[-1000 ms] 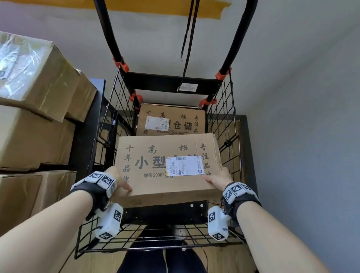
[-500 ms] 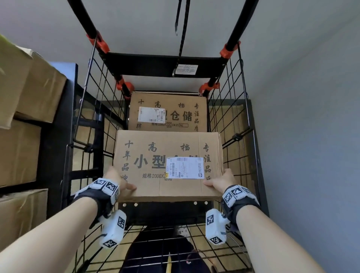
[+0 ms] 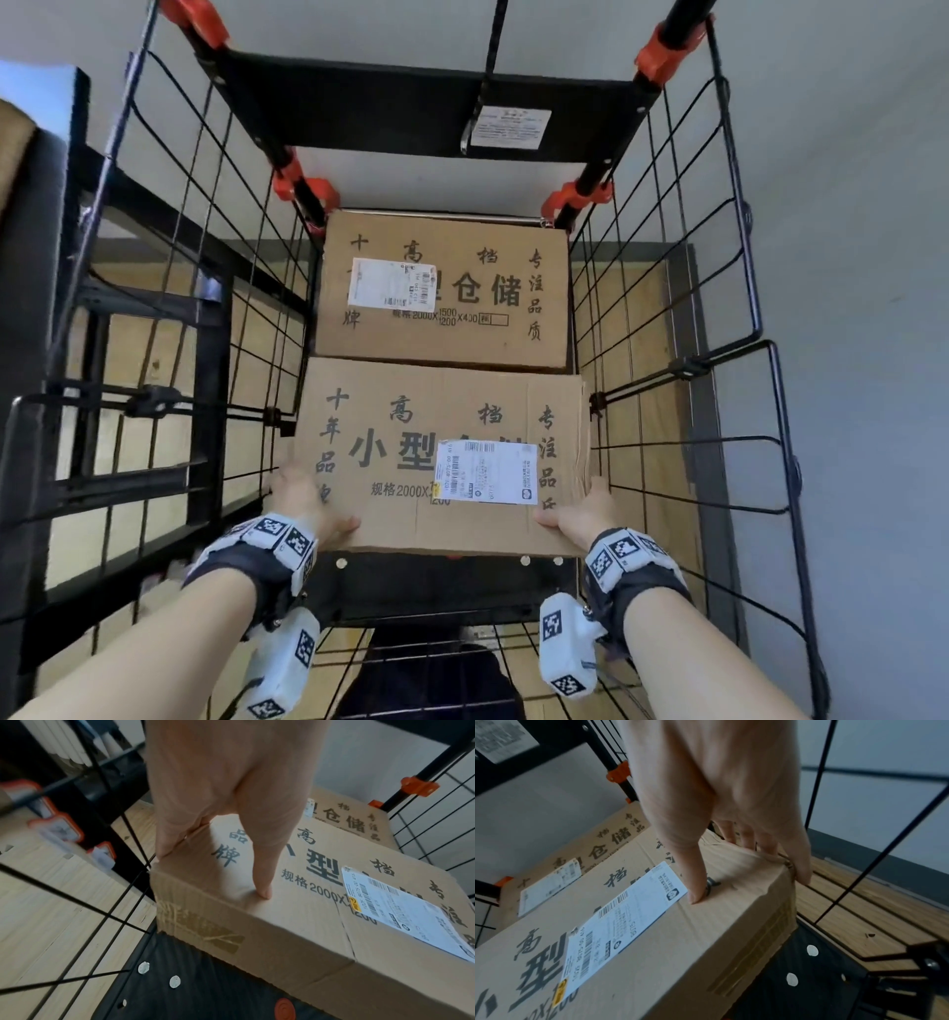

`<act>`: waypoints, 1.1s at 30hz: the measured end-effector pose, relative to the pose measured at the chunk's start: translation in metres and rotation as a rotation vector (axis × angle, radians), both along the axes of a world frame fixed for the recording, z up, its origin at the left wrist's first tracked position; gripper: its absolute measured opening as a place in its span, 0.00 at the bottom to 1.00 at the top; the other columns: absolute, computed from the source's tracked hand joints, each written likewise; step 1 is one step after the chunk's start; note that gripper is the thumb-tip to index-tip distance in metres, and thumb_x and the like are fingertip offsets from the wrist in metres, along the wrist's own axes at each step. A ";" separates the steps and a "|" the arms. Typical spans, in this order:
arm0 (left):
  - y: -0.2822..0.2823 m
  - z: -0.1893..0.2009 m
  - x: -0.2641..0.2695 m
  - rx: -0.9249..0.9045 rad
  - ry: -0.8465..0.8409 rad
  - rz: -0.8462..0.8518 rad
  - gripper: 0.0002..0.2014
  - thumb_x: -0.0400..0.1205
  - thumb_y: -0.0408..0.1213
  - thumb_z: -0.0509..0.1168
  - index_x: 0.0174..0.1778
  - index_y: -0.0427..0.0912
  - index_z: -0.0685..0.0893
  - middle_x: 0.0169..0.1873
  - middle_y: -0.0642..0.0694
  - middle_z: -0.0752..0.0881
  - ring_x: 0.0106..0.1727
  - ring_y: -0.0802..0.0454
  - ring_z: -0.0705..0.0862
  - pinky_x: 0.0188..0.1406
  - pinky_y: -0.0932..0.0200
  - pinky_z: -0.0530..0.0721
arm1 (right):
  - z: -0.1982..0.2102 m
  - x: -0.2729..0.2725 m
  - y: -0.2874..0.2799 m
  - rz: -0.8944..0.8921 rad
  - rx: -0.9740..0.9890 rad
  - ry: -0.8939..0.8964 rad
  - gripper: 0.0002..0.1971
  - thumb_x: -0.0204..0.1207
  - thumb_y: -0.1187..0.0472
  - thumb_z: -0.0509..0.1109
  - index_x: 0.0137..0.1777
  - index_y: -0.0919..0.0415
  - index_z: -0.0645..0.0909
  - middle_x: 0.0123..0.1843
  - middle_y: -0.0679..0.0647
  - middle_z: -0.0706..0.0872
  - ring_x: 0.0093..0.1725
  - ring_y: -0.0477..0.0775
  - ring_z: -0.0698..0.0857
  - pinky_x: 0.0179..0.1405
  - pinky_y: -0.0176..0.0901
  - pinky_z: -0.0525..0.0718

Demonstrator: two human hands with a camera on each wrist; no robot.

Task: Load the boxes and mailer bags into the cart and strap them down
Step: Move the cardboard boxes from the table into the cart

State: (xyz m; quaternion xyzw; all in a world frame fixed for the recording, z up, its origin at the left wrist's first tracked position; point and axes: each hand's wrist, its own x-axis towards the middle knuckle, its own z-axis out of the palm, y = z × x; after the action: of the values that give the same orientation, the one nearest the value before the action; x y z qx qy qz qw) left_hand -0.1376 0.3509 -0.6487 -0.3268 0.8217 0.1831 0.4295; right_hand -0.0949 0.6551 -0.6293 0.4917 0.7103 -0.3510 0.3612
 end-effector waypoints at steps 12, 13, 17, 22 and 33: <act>-0.012 -0.051 -0.013 0.090 0.119 0.069 0.48 0.64 0.33 0.80 0.78 0.40 0.61 0.70 0.36 0.73 0.69 0.37 0.75 0.70 0.42 0.72 | -0.063 -0.012 0.000 -0.075 -0.020 0.078 0.48 0.65 0.73 0.79 0.82 0.61 0.57 0.78 0.61 0.70 0.77 0.62 0.69 0.78 0.57 0.66; -0.014 -0.055 -0.013 0.101 0.129 0.079 0.49 0.65 0.33 0.79 0.79 0.41 0.59 0.70 0.35 0.72 0.70 0.36 0.75 0.70 0.42 0.72 | -0.067 -0.011 0.000 -0.079 -0.019 0.084 0.48 0.64 0.73 0.79 0.81 0.61 0.58 0.77 0.61 0.70 0.76 0.62 0.70 0.78 0.59 0.67; -0.016 -0.067 -0.008 0.148 0.166 0.165 0.47 0.66 0.27 0.77 0.79 0.41 0.59 0.71 0.35 0.72 0.70 0.36 0.74 0.72 0.42 0.73 | -0.077 -0.008 -0.002 -0.080 -0.016 0.099 0.48 0.64 0.74 0.79 0.82 0.62 0.58 0.77 0.61 0.71 0.76 0.62 0.71 0.77 0.56 0.68; -0.012 -0.071 -0.006 0.193 0.141 0.215 0.42 0.68 0.22 0.74 0.76 0.37 0.61 0.71 0.35 0.74 0.72 0.37 0.73 0.74 0.41 0.71 | -0.080 -0.009 -0.003 -0.075 -0.029 0.075 0.49 0.65 0.73 0.79 0.83 0.60 0.55 0.78 0.60 0.69 0.77 0.61 0.69 0.78 0.56 0.67; 0.007 0.008 -0.011 0.174 0.168 0.024 0.30 0.78 0.27 0.66 0.77 0.41 0.68 0.69 0.37 0.77 0.63 0.40 0.79 0.61 0.51 0.78 | -0.004 -0.034 -0.015 0.146 -0.030 0.106 0.31 0.76 0.69 0.70 0.78 0.67 0.65 0.76 0.61 0.73 0.74 0.60 0.74 0.71 0.49 0.73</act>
State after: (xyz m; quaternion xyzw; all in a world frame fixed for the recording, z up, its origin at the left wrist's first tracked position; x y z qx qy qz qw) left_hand -0.1487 0.3579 -0.6408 -0.2816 0.8318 0.2857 0.3837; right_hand -0.1294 0.6397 -0.6338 0.4138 0.7571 -0.3599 0.3551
